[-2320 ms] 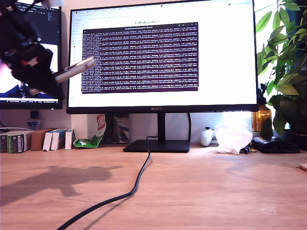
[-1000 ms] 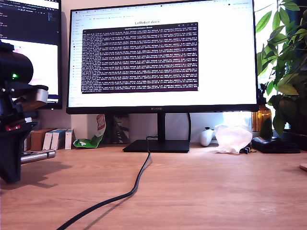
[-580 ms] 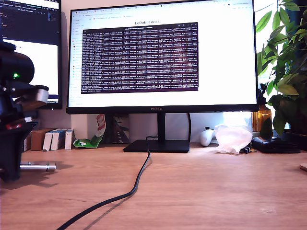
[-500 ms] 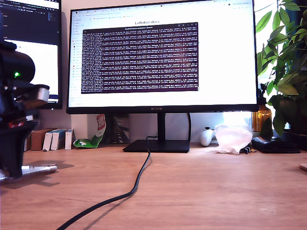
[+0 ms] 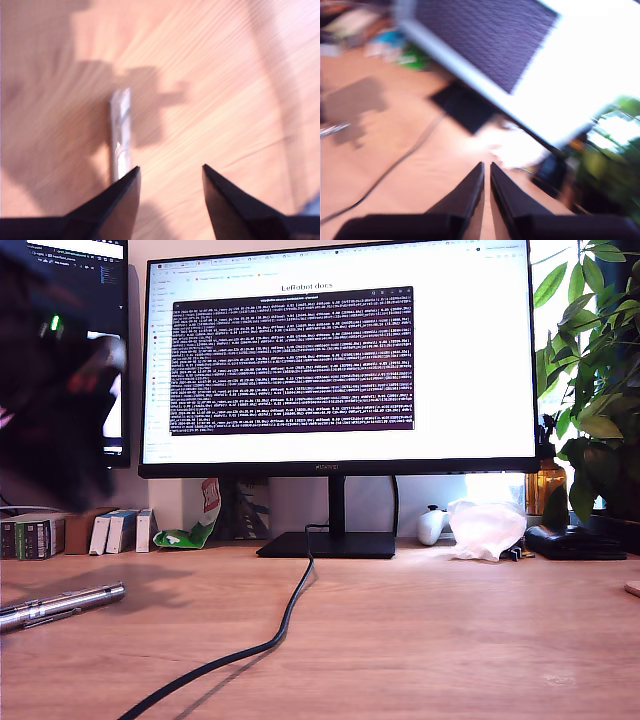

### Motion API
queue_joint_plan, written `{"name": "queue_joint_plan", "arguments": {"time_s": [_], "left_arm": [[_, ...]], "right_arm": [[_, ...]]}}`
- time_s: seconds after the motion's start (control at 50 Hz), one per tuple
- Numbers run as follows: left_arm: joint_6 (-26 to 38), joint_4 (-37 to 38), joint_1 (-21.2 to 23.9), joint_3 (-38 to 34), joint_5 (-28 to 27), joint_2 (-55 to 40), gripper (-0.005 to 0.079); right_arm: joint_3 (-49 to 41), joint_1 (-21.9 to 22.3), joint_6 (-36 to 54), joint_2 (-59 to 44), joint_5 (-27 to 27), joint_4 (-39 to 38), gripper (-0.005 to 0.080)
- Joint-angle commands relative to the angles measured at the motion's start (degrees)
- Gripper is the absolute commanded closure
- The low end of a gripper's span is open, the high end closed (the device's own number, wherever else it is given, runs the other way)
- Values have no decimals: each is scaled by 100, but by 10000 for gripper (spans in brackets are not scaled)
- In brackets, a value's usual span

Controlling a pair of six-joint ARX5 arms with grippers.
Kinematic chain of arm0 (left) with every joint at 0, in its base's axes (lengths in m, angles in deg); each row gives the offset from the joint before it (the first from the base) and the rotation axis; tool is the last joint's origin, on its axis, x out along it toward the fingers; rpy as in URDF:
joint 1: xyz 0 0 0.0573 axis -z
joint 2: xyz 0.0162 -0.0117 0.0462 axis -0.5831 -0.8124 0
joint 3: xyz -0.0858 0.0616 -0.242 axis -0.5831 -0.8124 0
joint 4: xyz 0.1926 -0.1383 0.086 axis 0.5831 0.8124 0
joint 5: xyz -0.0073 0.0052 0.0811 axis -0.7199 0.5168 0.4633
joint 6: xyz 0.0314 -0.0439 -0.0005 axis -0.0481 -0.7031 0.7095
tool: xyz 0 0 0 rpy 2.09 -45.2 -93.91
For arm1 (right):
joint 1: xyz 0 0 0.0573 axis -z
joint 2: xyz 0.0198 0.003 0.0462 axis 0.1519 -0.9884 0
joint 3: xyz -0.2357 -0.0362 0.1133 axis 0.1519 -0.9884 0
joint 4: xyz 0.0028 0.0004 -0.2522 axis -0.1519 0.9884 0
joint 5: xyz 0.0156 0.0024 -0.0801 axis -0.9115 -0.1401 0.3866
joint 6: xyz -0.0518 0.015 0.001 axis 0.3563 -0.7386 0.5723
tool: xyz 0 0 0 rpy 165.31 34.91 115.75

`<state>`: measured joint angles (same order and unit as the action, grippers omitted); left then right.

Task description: Pick the metallic laser pointer with your right arm, pass it to your left arm, then place it down to the left side of the table

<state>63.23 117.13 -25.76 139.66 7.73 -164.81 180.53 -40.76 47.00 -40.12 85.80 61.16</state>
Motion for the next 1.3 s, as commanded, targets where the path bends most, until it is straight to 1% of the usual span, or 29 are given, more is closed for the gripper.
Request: {"name": "queue_joint_plan", "arguments": {"time_s": [0.0, 0.06, 0.18, 0.3, 0.42, 0.54, 0.62, 0.68, 0.78, 0.86, 0.9, 0.96, 1.02, 1.1, 1.2, 1.28], "left_arm": [[-15, -46, -17, 101, -203, 240, 394], [-11, -203, -17, 192, -295, 417, 394], [-7, -695, -15, 247, -304, 931, 394], [-120, -1060, 39, 247, -299, 1532, 394], [-127, -1300, 98, 247, -140, 2057, 394], [-98, -1412, 210, 247, 103, 2476, 394], [-101, -1453, 299, 247, 236, 2743, 394], [-96, -1486, 352, 247, 358, 2918, 394], [11, -1543, 411, 247, 398, 3237, 394], [11, -1690, 472, 247, 229, 3442, 394], [7, -1788, 487, 247, 166, 3499, 394], [-61, -1937, 487, 247, 57, 3554, 394], [-284, -1947, 487, 249, -74, 3554, 394], [-205, -2208, 487, 256, -72, 3541, 394], [-229, -2240, 487, 256, 393, 3512, 394], [28, -2164, 468, 254, 988, 3578, 394]], "right_arm": [[-55, 192, -70, 313, 199, -17, 765], [-57, 387, -31, 457, 271, -20, 765], [-166, 750, 50, 715, 269, -72, 765], [-828, 1058, 140, 1126, 293, -457, 765], [-1864, 1340, 385, 1550, 459, -1460, 765], [-2861, 1722, 710, 1816, 433, -2479, 765], [-3375, 2022, 885, 1860, 229, -3010, 765], [-3713, 2330, 1003, 1856, 55, -3397, 765], [-4164, 2981, 1202, 1762, -492, -4142, 765], [-4295, 3451, 1198, 1635, -833, -4636, 765], [-4293, 3604, 1071, 1574, -879, -4830, 765], [-4293, 3661, 855, 1495, -879, -5121, 765], [-4291, 3644, 719, 1423, -1014, -5497, 765], [-4271, 3606, 509, 1351, -1093, -5768, 765], [-4273, 3738, 431, 1246, -1099, -6013, 765], [-4275, 4107, 498, 1167, -1104, -6083, 765]]}}
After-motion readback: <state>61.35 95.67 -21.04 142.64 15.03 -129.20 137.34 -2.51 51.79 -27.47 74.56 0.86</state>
